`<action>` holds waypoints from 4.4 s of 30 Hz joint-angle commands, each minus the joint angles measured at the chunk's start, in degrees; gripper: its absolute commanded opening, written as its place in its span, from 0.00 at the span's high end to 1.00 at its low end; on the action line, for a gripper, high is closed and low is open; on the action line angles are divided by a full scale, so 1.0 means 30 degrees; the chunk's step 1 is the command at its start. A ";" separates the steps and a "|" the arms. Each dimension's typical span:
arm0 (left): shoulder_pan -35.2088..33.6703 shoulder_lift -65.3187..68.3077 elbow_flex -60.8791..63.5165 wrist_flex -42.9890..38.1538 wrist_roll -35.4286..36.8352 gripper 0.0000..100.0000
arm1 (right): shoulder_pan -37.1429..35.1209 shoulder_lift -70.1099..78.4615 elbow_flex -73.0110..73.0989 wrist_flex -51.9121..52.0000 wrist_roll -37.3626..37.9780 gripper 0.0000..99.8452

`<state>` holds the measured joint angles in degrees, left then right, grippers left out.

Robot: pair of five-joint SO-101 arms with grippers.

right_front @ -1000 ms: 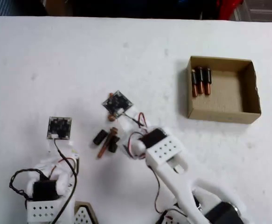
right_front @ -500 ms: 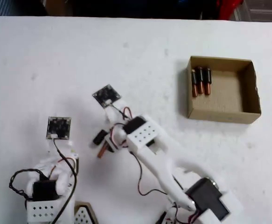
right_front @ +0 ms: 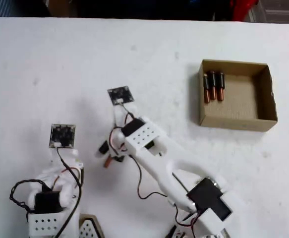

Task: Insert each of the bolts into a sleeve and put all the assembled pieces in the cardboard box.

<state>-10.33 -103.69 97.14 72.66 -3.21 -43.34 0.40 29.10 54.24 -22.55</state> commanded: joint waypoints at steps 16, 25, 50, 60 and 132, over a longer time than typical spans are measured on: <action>-0.0278 -0.0190 -0.0059 -0.0703 -0.0147 0.97 | -0.1568 0.0396 -0.0205 0.0103 -0.1201 0.89; -0.0278 -0.0190 -0.0059 -0.0703 -0.0176 0.97 | -0.0425 0.2242 -0.0147 0.0190 -0.1172 0.89; -0.0278 -0.0190 -0.0059 -0.0674 -0.0205 0.97 | 0.6315 0.2242 -0.0205 0.1568 0.8557 0.89; -0.0278 -0.0190 -0.0059 -0.0674 -0.0205 0.97 | 0.8982 0.2242 -0.0645 0.1451 0.9758 0.89; -0.0190 -0.0190 -0.0352 -0.0703 -0.0234 0.98 | 0.9040 -2.5802 0.5744 0.7429 1.2278 0.98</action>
<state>-10.68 -103.69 97.14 72.31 -3.21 -16.88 -72.48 44.57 77.98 13.93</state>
